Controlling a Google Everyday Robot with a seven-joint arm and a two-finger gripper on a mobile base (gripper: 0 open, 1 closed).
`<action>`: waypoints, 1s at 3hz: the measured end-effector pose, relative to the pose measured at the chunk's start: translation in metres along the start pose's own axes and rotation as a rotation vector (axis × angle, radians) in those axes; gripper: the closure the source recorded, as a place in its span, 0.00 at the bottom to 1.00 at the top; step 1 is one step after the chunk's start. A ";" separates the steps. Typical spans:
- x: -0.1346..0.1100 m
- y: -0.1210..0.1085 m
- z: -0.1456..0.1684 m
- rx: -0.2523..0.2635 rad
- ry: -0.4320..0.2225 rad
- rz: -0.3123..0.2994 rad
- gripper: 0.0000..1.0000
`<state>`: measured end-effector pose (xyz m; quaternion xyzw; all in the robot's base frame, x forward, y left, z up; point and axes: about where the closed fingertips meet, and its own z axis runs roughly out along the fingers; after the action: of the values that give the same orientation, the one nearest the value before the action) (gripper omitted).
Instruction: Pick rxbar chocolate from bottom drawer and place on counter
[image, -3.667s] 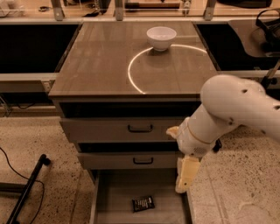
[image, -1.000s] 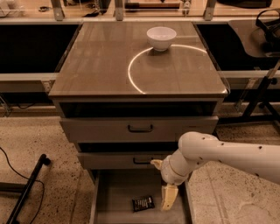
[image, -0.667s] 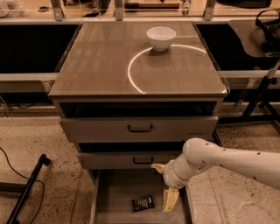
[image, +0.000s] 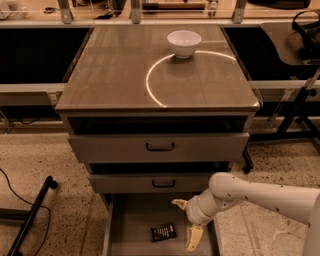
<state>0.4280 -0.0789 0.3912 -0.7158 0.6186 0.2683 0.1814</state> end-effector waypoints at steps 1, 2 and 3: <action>0.024 -0.002 0.045 -0.011 -0.007 0.048 0.00; 0.039 -0.008 0.079 -0.011 -0.005 0.100 0.00; 0.039 -0.008 0.079 -0.012 -0.005 0.100 0.00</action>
Offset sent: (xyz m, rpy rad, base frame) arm 0.0080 0.0226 -0.1233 -0.0302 0.0898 -0.1223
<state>0.4269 -0.0619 0.3043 -0.6844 0.6516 0.2823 0.1652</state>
